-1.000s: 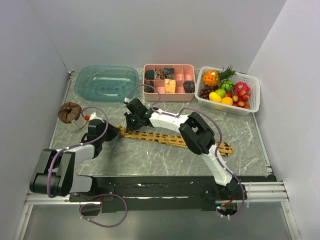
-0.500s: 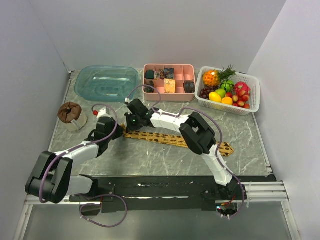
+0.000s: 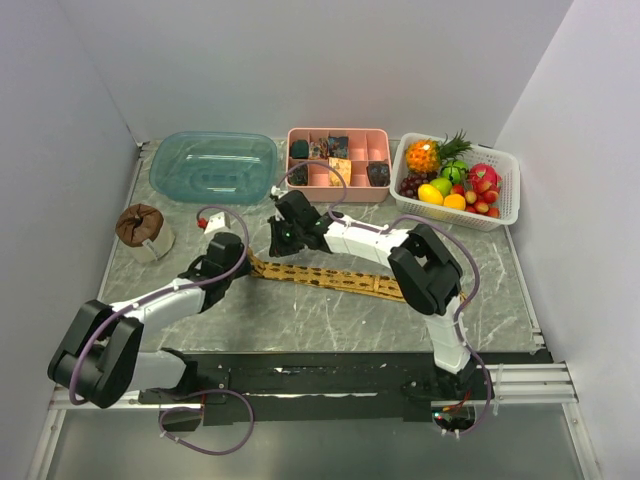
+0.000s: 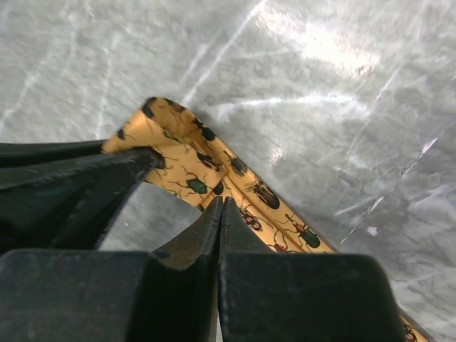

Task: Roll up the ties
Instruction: Roll the tie at the center of the board.

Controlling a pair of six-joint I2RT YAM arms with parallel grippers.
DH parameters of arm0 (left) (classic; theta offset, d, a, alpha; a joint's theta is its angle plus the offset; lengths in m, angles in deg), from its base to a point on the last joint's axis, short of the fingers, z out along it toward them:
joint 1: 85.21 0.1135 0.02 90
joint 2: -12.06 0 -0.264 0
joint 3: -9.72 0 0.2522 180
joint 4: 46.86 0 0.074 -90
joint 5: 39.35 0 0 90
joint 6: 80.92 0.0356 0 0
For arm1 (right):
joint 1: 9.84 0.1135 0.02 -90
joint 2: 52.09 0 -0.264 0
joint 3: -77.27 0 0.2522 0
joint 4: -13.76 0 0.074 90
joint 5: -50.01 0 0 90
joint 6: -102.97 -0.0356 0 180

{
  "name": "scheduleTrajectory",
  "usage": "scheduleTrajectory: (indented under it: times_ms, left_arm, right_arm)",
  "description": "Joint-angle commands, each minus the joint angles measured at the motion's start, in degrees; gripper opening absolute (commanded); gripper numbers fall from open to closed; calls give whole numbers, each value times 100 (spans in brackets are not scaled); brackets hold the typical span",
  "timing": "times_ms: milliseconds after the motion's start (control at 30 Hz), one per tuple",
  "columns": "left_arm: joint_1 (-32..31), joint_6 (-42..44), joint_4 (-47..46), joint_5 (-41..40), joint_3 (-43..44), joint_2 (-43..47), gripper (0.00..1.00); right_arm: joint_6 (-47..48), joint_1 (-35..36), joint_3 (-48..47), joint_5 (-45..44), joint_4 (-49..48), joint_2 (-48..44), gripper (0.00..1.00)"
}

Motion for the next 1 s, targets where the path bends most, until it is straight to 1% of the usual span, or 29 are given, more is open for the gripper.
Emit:
scheduleTrajectory:
  times_ms: [0,333,467,633,767,967]
  left_arm:
    - [-166,155,157,-423,308,59,1]
    - [-430,173,359,-792,449,138,1]
    - [-552,164,438,-932,545,112,1]
    - [-667,147,570,-1161,677,68,1]
    - [-816,147,553,-1161,730,42,1]
    - [-1097,120,649,-1389,827,-99,1]
  right_arm:
    - [6,9,3,58,-194,-205,0]
    - [-187,35,-154,612,-441,305,0]
    - [-170,79,-409,683,-247,516,0]
    - [-231,114,-454,745,-212,657,0]
    - [-284,114,-392,771,-352,675,0]
    - [-389,106,-620,911,-423,929,0]
